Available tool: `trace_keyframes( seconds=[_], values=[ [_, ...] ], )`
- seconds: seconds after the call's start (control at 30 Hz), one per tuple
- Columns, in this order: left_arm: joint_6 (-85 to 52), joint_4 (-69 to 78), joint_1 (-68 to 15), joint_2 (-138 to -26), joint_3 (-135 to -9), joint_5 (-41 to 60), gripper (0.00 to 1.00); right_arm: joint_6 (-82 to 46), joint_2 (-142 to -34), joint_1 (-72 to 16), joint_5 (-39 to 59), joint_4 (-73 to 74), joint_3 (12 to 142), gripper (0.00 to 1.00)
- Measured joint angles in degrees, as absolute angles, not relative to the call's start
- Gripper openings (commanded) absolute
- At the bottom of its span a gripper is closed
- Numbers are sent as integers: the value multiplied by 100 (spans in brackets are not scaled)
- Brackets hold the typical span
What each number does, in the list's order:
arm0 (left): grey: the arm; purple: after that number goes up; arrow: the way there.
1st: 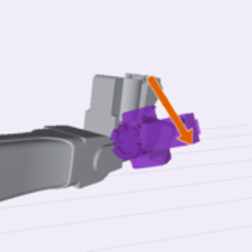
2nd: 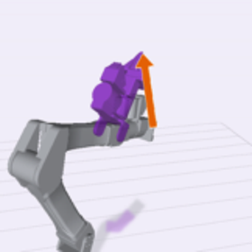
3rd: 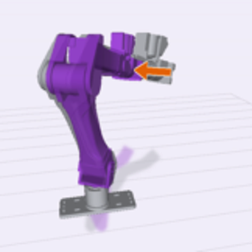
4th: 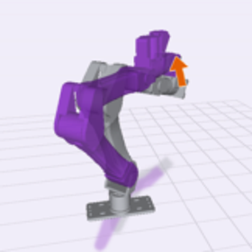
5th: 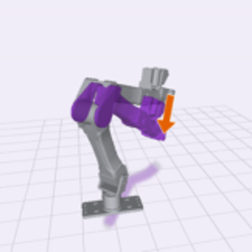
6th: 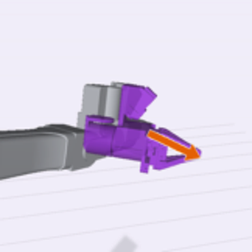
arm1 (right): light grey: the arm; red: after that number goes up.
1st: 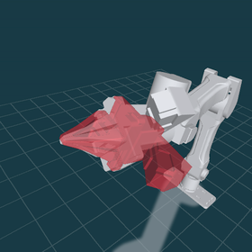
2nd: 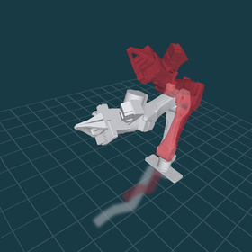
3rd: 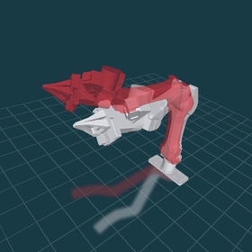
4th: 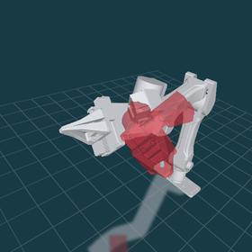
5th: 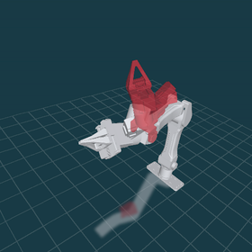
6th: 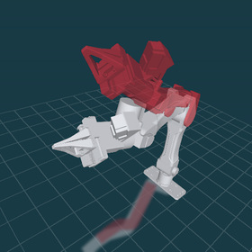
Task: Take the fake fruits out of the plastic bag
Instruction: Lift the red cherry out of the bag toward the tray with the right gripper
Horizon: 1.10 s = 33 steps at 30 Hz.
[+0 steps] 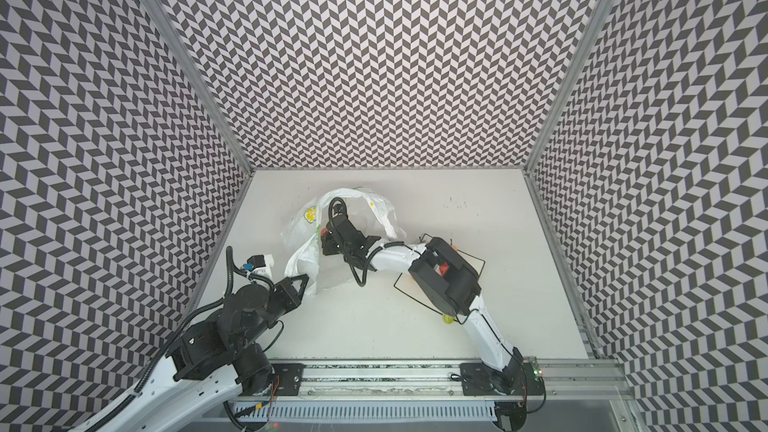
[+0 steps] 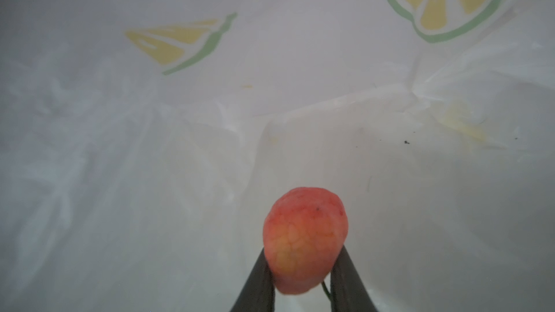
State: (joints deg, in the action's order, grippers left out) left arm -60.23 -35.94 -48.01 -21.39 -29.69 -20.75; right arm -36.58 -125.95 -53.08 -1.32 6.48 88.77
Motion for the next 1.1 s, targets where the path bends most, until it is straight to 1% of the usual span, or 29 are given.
trace_keyframes(
  seconds=[0.2,0.4,0.57,0.87,1.1],
  values=[
    [-6075,-3548,-4801,-2180,-2939,-2209,0,-3872,-12178,-5266,193,950,8409,0],
    [-6152,-3544,-4801,-2176,-2904,-2353,0,-3905,-11983,-5216,294,961,7953,0],
    [-6206,-3542,-4801,-2176,-2904,-2449,0,-3870,-11539,-5188,355,897,7557,0],
    [-6270,-3415,-4801,-2178,-2794,-2576,0,-3806,-9907,-5186,517,915,6434,0],
    [-6289,-3210,-4801,-2220,-2685,-2626,0,-3760,-8449,-5352,504,563,5452,0]
  ],
)
